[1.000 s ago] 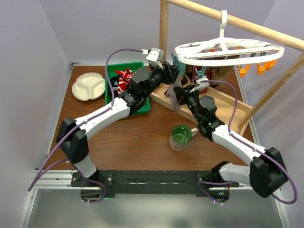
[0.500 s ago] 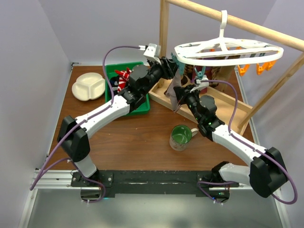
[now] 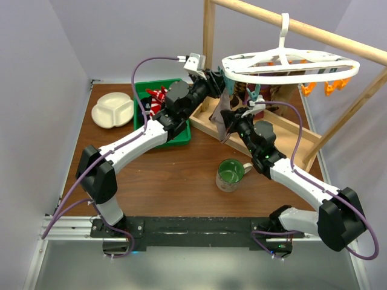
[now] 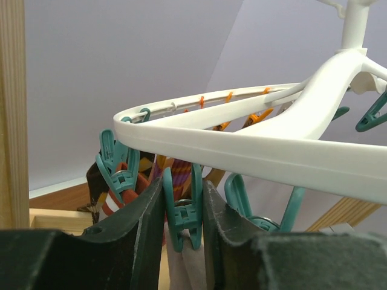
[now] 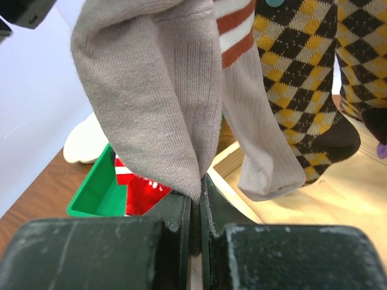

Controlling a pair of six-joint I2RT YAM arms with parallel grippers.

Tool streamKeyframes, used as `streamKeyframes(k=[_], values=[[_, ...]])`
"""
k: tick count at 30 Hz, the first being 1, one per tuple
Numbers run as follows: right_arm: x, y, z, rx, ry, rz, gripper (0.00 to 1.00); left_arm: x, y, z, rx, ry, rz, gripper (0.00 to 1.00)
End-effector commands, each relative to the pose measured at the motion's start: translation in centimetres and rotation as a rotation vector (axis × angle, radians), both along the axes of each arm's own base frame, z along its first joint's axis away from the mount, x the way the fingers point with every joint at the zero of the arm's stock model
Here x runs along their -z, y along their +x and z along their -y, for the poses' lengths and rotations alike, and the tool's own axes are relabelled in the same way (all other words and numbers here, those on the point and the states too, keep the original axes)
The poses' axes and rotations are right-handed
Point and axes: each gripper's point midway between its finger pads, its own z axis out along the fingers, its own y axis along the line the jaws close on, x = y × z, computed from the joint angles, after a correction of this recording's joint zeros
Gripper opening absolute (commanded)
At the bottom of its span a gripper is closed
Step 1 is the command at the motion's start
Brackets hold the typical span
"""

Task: Remove the socks clipped to the hanger
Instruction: Remove the sock from the hanger.

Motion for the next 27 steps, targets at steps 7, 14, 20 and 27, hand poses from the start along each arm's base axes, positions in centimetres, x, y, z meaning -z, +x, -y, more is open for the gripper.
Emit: streamKeyframes(k=[7,14,20,27], values=[[-2.4,-1.2,1.8,0.046,0.033,0.063,0.0,-4.0,-0.1,-1.0,-0.022,-0.064,0.084,0.0],[-2.2,-1.8,2.3,0.051,0.027,0.058,0.0,-4.6,-0.6,-1.0,-0.001,-0.059,0.102,0.0],[-1.8,-2.0,2.3,0.046,0.019,0.046,0.0,-4.6,-1.6,-1.0,0.032,-0.058,0.104,0.45],[-2.1,-2.4,2.0,0.024,0.028,0.049,0.0,-4.0,-3.5,-1.8,0.068,-0.083,0.078,0.64]])
